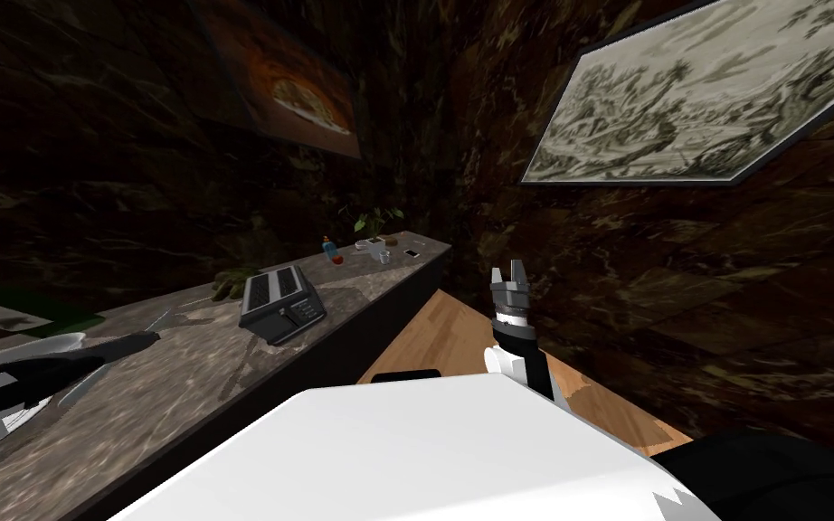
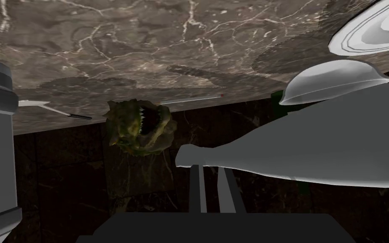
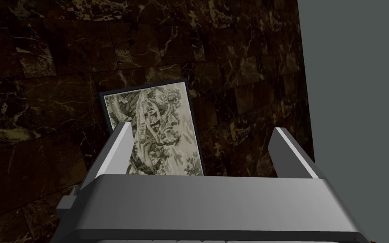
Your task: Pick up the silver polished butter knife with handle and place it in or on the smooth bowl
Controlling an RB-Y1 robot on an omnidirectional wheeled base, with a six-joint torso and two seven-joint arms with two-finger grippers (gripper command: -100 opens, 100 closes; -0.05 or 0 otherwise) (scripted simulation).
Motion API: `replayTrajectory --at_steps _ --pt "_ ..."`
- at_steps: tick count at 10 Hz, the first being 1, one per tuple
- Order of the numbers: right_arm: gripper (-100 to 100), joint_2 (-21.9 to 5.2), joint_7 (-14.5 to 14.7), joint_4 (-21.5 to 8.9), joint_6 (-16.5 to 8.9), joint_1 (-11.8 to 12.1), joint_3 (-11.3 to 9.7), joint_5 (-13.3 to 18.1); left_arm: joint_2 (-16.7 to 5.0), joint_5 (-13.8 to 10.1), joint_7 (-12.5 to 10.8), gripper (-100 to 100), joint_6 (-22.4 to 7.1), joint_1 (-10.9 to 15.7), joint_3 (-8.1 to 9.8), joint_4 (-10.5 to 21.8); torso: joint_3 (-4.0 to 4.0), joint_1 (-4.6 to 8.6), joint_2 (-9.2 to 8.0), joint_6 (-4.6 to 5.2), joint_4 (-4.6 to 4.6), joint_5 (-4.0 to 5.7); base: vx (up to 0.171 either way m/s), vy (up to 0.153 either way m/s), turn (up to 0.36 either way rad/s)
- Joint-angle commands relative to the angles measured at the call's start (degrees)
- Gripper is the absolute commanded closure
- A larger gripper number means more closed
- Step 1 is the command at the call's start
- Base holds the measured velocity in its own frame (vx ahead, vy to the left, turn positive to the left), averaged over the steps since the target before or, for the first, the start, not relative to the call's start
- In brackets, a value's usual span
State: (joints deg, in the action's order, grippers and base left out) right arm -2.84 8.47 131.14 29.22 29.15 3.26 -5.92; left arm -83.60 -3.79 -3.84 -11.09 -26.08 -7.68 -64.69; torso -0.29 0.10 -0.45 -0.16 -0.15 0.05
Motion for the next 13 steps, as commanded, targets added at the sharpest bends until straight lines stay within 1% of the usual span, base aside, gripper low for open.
replayTrajectory --at_steps 1,2,4,5,6,7,9,10,11,13 --pt "0 0.00 0.00 0.00 0.00 0.00 0.00 0.00 -1.42 -1.01 -0.37 100 1.13 0.81 -0.35 2.86 0.00 0.00 0.00 0.00 0.00 0.00 -0.032 -0.031 -0.096" --pt "0 0.00 0.00 0.00 0.00 0.00 0.00 0.00 -1.42 -1.01 -0.37 100 1.13 0.81 -0.35 3.42 0.01 -0.04 0.04 0.08 -0.01 0.02 -0.024 -0.017 -0.071" --pt "0 0.00 0.00 0.00 0.00 0.00 0.00 0.00 -3.71 -2.19 -1.37 100 2.64 0.55 0.49 6.96 0.03 -0.12 0.05 0.08 -0.01 -0.03 -0.043 -0.031 -0.164" --pt "0 0.00 0.00 0.00 0.00 -0.01 0.00 0.00 -3.71 -2.19 -1.37 100 2.64 0.55 0.49 7.76 0.02 -0.05 0.05 0.12 -0.02 0.00 -0.036 -0.021 -0.094" --pt "0 0.00 0.00 0.00 0.00 0.00 0.00 0.00 -3.71 -2.19 -1.37 100 2.64 0.55 0.49 7.76 0.01 -0.08 0.03 0.00 -0.02 -0.04 -0.015 -0.004 0.008" --pt "0 0.00 0.00 0.00 0.00 0.01 0.01 0.00 -4.74 -2.78 -1.96 100 3.43 0.30 0.85 9.80 0.02 -0.19 0.04 -0.07 0.00 -0.10 -0.028 -0.010 -0.125" --pt "0 -0.01 0.00 0.00 0.00 -0.01 0.00 0.00 -6.52 -3.91 -3.32 100 5.06 -0.50 1.43 13.34 0.00 -0.17 0.02 0.12 -0.02 -0.03 -0.063 0.001 -0.231" --pt "0 -0.01 0.00 0.00 0.00 -0.01 0.00 0.00 -6.52 -3.91 -3.32 100 5.06 -0.50 1.43 13.81 -0.03 -0.20 -0.03 0.06 -0.04 -0.04 -0.045 0.014 -0.077" --pt "0 -0.01 0.00 0.00 0.00 0.00 0.01 0.00 -7.22 -4.45 -4.11 100 5.91 -1.08 1.62 15.37 -0.03 -0.25 -0.03 -0.07 -0.03 -0.10 -0.037 0.009 -0.127" --pt "0 -0.01 0.00 0.00 0.00 0.01 0.01 0.00 -7.22 -4.45 -4.11 100 5.91 -1.08 1.62 15.61 -0.01 -0.28 0.01 -0.06 -0.02 -0.12 -0.021 0.010 -0.030"
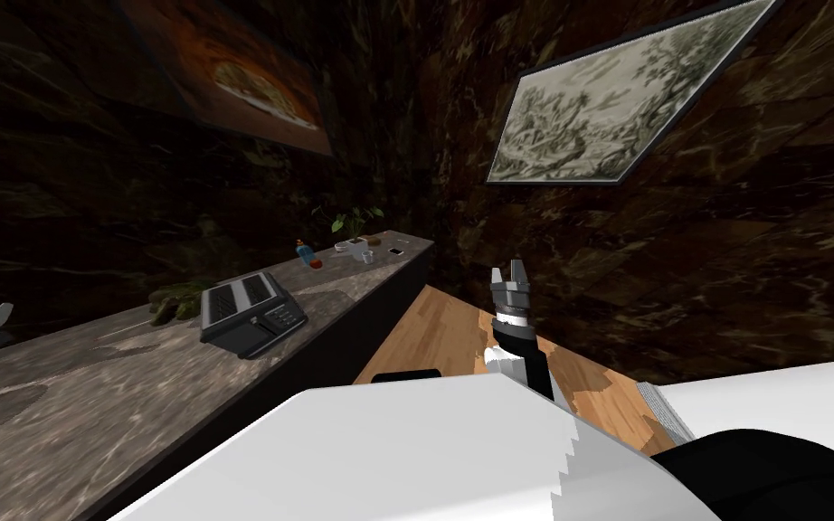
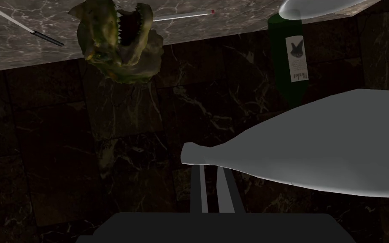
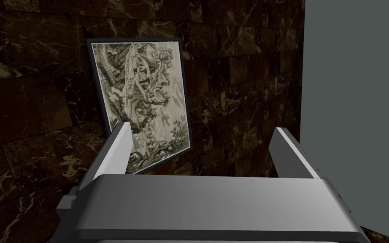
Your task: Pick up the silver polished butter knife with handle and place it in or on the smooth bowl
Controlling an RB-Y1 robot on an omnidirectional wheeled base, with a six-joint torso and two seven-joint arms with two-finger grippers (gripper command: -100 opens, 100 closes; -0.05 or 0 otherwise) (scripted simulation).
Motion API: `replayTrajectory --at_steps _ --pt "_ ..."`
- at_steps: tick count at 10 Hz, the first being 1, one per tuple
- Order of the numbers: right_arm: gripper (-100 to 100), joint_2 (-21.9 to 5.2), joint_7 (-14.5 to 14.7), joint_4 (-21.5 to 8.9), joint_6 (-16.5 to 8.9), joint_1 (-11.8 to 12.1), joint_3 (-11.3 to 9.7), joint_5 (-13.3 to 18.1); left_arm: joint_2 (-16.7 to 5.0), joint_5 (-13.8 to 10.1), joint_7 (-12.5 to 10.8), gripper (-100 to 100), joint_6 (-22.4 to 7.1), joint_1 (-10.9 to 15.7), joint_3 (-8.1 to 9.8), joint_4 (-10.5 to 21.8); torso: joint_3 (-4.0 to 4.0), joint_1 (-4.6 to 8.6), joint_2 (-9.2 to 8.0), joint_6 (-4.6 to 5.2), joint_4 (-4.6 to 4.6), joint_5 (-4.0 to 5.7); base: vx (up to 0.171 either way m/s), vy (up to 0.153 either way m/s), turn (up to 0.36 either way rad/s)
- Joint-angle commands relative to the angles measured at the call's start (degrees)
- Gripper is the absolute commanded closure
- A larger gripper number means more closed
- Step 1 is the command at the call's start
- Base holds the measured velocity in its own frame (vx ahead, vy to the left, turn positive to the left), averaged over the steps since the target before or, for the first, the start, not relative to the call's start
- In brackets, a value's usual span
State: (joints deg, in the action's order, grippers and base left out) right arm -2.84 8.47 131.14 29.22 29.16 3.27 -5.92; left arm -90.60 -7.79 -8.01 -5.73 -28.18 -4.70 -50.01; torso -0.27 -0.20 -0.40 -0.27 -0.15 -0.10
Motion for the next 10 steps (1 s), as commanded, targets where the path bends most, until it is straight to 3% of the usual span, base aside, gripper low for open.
replayTrajectory --at_steps 1,7,8,10 --pt "0 0.00 0.00 0.00 0.00 0.00 0.00 0.00 -0.76 -0.97 -0.80 100 1.42 0.32 -1.23 2.60 0.00 0.00 0.00 0.00 0.00 0.00 -0.024 0.019 -0.128" --pt "0 -0.01 0.00 0.00 0.00 -0.01 0.00 0.00 -1.43 -2.41 -3.90 100 4.15 -2.61 -1.34 6.68 -0.04 -0.27 -0.09 0.07 -0.01 -0.05 -0.054 0.062 -0.137" --pt "0 -0.01 0.00 0.00 0.00 0.00 0.01 0.00 -1.08 -3.26 -6.36 100 6.06 -5.22 -1.80 8.60 -0.03 -0.27 -0.06 0.00 -0.01 -0.08 -0.104 0.144 -0.286" --pt "0 -0.01 0.00 -0.01 0.00 -0.01 0.01 0.00 -1.08 -3.26 -6.36 100 6.06 -5.22 -1.80 8.60 -0.12 -0.60 -0.21 0.01 -0.04 -0.17 -0.065 0.101 -0.110"
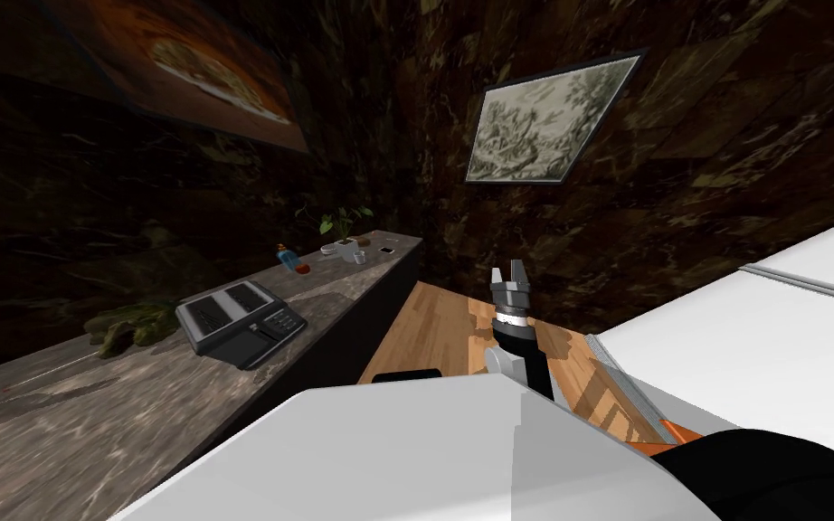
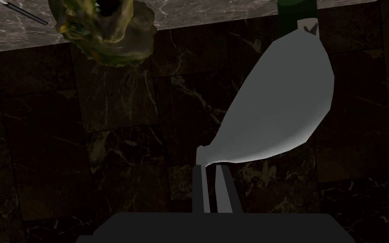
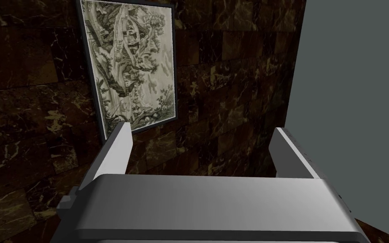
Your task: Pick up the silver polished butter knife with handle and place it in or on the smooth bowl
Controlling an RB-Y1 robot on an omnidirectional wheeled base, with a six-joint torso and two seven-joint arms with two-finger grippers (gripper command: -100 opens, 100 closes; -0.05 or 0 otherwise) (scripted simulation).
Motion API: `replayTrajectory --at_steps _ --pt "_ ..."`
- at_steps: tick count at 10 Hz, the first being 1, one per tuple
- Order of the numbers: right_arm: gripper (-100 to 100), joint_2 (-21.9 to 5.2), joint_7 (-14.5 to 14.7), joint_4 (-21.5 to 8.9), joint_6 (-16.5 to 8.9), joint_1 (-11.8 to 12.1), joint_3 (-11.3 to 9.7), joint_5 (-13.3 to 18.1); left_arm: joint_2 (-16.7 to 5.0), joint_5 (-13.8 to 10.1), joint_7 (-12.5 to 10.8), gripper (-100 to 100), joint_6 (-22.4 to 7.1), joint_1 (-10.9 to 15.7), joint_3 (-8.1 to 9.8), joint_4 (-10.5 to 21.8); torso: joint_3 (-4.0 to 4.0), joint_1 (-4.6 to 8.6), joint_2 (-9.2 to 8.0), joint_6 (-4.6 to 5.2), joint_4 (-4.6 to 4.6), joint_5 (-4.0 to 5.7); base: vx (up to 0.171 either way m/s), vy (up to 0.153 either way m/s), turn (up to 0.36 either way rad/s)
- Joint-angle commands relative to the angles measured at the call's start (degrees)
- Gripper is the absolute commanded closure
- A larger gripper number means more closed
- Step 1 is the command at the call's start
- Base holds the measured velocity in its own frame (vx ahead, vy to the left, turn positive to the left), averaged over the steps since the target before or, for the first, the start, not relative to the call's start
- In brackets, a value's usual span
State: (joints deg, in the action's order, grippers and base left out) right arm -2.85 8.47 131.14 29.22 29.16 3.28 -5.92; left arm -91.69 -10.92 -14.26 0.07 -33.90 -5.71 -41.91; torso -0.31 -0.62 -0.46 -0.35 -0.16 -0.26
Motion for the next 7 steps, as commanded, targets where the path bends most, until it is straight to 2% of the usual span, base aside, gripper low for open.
replayTrajectory --at_steps 1,2,4,5,6,7 --pt "0 0.00 0.00 0.00 0.00 0.00 0.00 0.00 0.87 -0.91 -2.79 100 2.20 -2.53 -1.51 1.83 0.00 0.00 0.00 0.00 0.00 0.00 -0.114 0.137 -0.309" --pt "0 -0.01 0.00 0.00 0.00 -0.03 0.00 0.00 0.87 -0.91 -2.79 100 2.20 -2.53 -0.07 1.35 -0.08 -0.18 -0.18 0.20 -0.01 -0.01 -0.110 0.166 -0.226" --pt "0 0.00 0.00 0.00 0.00 0.00 0.00 0.00 0.87 -0.91 -2.79 100 2.20 -2.53 -1.51 1.83 0.02 -0.13 0.03 -0.04 0.01 -0.04 -0.012 0.053 0.037" --pt "0 0.00 0.00 0.00 0.00 0.01 0.00 0.00 2.09 -1.61 -5.56 100 4.11 -5.62 -2.37 2.72 0.08 0.12 0.13 -0.05 0.04 -0.01 -0.099 0.099 -0.315" --pt "0 0.00 0.00 0.00 0.00 -0.02 -0.01 0.00 2.09 -1.61 -5.56 100 4.11 -1.94 -5.32 3.89 -0.01 -0.10 -0.07 0.18 0.02 0.01 -0.128 0.154 -0.215" --pt "0 -0.01 0.00 0.00 0.00 -0.01 0.00 0.00 2.09 -1.61 -5.56 100 4.11 -3.95 -3.72 2.82 -0.06 -0.26 -0.12 0.14 -0.01 -0.07 -0.061 0.098 -0.015"
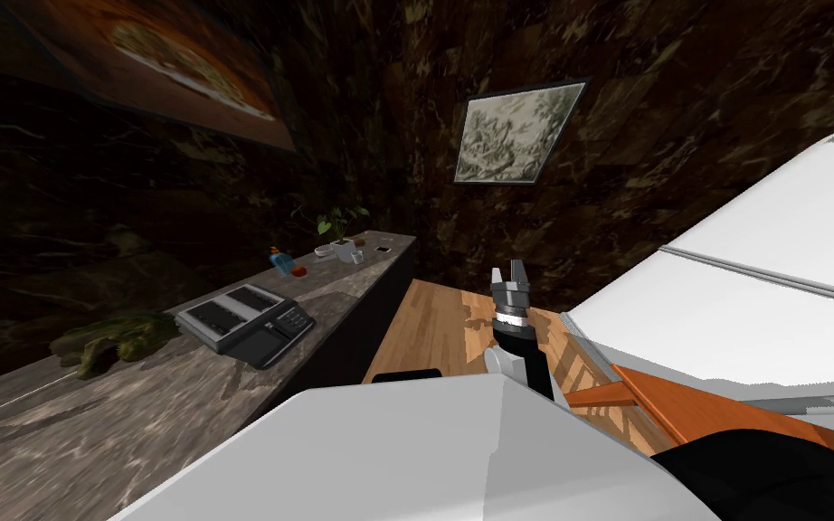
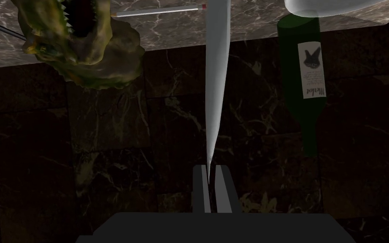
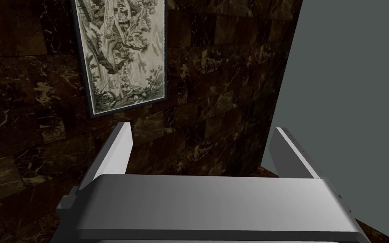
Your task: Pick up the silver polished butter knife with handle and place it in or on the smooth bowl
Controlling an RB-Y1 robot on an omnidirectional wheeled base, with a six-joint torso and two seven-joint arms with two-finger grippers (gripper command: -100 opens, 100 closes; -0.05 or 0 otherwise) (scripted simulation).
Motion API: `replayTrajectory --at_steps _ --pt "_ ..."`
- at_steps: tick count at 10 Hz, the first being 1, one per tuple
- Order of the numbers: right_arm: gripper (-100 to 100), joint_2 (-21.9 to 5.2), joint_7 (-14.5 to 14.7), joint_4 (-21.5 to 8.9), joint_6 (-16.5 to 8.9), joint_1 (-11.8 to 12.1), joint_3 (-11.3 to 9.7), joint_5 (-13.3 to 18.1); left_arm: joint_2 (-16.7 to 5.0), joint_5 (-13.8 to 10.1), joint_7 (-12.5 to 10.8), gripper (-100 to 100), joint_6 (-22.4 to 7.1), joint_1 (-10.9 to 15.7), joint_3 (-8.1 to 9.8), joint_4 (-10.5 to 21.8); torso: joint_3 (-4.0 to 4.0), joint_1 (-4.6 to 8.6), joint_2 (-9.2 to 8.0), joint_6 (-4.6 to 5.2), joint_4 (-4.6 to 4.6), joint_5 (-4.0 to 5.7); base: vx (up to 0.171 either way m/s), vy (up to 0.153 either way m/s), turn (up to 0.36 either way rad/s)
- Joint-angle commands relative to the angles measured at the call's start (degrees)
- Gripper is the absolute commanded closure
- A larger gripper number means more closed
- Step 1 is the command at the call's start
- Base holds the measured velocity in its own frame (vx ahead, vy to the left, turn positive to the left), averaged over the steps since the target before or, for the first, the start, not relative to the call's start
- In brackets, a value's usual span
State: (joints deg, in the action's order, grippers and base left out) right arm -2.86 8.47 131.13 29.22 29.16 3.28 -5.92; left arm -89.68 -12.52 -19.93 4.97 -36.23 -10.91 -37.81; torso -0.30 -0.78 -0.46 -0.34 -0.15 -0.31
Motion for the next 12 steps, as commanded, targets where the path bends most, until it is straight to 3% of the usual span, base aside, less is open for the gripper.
replayTrajectory --at_steps 1,2,4,5,6,7,9,10,12 --pt "0 0.00 0.00 0.00 0.00 0.00 0.00 0.00 0.07 -0.01 0.11 100 -0.80 -2.86 2.84 -1.38 0.00 0.00 0.00 0.00 0.00 0.00 -0.006 0.037 0.042" --pt "0 0.00 0.00 0.00 0.00 0.01 0.00 0.00 0.77 -0.33 -1.29 100 0.13 -5.09 2.37 -1.06 0.08 0.23 0.14 -0.03 0.03 0.07 -0.044 0.065 -0.142" --pt "0 0.00 0.00 0.00 0.00 0.00 0.00 0.00 0.77 -0.33 -1.29 100 0.13 -5.09 2.37 -1.06 0.05 0.18 0.09 0.08 0.02 0.07 -0.040 0.058 -0.054" --pt "0 0.00 0.00 0.00 0.00 0.00 0.00 0.00 1.51 -0.64 -2.67 100 1.04 -6.74 1.89 -0.80 0.10 0.26 0.16 0.04 0.04 0.08 -0.073 0.082 -0.164" --pt "0 0.00 0.00 0.00 0.00 -0.01 -0.01 0.00 1.51 -0.64 -2.67 100 1.04 -5.74 1.47 -0.80 0.06 0.13 0.07 0.17 0.03 0.06 -0.070 0.096 -0.099" --pt "0 0.00 0.00 0.00 0.00 0.00 0.00 0.00 1.51 -0.64 -2.67 100 1.04 -6.74 1.89 -0.80 0.05 0.09 0.07 0.09 0.02 0.05 -0.022 0.044 0.012" --pt "0 0.00 0.00 0.00 0.00 0.00 -0.01 0.00 3.07 -1.22 -5.37 100 2.80 -10.00 0.93 -0.42 0.06 0.19 0.09 0.09 0.03 0.06 -0.082 0.094 -0.177" --pt "0 0.00 0.00 0.00 0.00 -0.01 0.00 0.00 3.07 -1.22 -5.37 100 2.80 -8.94 0.67 -0.42 -0.02 -0.04 -0.06 0.16 0.00 0.01 -0.104 0.126 -0.111" --pt "0 0.00 0.00 0.00 0.00 0.01 0.00 0.00 3.87 -1.49 -6.67 100 3.64 -11.59 0.46 -0.27 0.02 0.09 0.04 0.02 0.01 0.02 -0.058 0.062 -0.054"
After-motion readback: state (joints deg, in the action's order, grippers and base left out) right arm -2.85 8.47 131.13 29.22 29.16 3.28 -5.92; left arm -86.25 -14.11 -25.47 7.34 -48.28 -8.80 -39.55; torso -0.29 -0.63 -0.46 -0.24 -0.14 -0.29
